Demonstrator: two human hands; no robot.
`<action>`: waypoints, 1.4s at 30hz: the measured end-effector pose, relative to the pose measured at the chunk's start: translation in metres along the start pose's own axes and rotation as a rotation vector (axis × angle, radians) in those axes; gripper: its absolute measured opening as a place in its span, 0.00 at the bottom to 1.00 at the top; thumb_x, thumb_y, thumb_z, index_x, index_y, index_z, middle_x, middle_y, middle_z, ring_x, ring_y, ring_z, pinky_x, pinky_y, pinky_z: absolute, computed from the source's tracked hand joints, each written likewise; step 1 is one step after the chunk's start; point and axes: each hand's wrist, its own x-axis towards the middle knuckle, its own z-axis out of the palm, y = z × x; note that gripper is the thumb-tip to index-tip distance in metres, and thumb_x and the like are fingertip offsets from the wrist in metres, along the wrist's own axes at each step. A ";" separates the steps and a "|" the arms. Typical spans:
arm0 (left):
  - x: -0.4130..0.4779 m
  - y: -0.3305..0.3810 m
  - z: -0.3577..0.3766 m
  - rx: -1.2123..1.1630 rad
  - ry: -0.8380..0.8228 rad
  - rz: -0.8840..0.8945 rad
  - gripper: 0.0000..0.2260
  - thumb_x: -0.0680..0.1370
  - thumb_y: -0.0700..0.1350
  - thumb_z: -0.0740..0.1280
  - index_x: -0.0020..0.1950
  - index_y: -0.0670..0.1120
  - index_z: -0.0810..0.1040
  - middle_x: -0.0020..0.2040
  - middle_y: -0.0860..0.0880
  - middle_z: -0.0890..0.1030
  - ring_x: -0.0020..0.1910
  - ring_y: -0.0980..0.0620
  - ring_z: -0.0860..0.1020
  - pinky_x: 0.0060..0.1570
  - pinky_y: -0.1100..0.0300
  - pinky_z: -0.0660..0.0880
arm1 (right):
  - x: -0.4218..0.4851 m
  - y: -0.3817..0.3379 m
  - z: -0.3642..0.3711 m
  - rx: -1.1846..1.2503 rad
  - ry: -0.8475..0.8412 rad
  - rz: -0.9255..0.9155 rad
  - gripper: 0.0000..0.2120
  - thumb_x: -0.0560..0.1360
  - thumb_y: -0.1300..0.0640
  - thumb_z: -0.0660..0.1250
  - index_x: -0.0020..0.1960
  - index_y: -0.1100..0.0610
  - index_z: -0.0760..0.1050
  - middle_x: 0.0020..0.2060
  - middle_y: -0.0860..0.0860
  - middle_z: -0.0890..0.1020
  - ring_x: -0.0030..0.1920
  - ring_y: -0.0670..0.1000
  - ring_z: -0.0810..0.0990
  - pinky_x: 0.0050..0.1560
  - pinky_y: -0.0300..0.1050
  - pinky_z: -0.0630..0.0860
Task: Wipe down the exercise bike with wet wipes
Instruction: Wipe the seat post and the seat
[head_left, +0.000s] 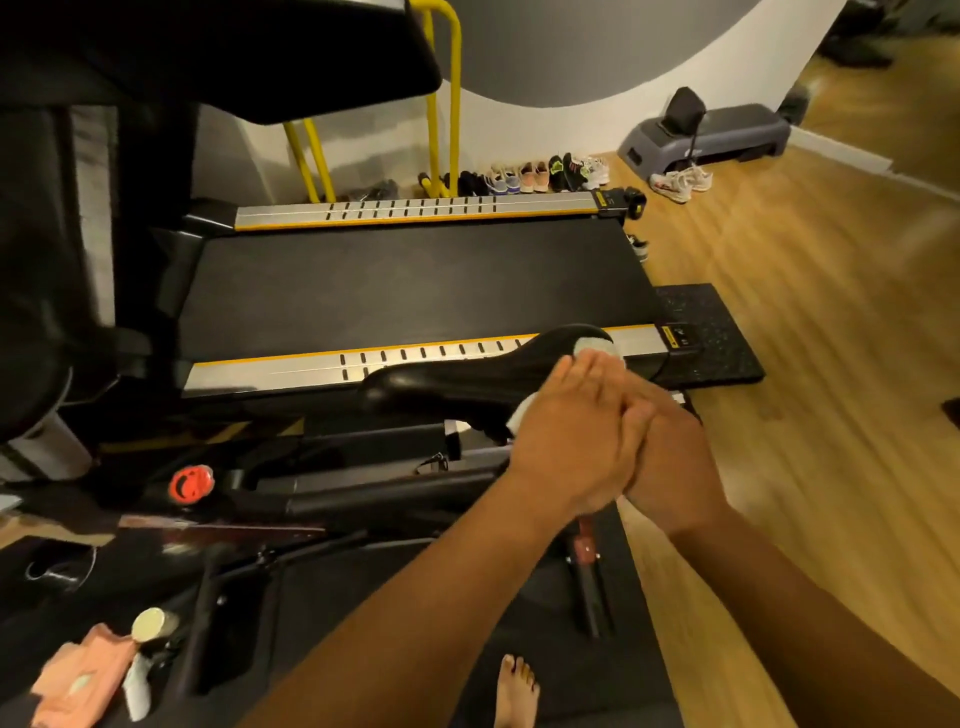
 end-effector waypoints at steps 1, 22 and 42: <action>0.009 0.005 0.001 0.025 -0.032 0.021 0.28 0.84 0.56 0.41 0.79 0.42 0.57 0.79 0.44 0.60 0.79 0.49 0.52 0.78 0.51 0.44 | -0.002 0.009 -0.004 0.027 0.008 0.026 0.17 0.75 0.50 0.64 0.61 0.55 0.76 0.57 0.53 0.81 0.57 0.52 0.79 0.58 0.36 0.70; 0.029 0.031 -0.002 0.318 -0.102 0.202 0.22 0.84 0.49 0.52 0.75 0.41 0.65 0.67 0.43 0.76 0.68 0.45 0.72 0.71 0.51 0.61 | 0.002 0.039 -0.013 0.050 0.078 0.060 0.08 0.73 0.60 0.68 0.51 0.61 0.81 0.41 0.54 0.83 0.42 0.56 0.81 0.44 0.34 0.73; -0.093 -0.040 -0.092 -1.133 0.253 -0.449 0.09 0.81 0.45 0.63 0.51 0.48 0.83 0.50 0.51 0.83 0.52 0.53 0.80 0.49 0.63 0.74 | -0.007 -0.071 -0.092 1.255 -0.168 0.297 0.05 0.69 0.54 0.68 0.36 0.54 0.81 0.35 0.52 0.82 0.36 0.49 0.82 0.34 0.42 0.80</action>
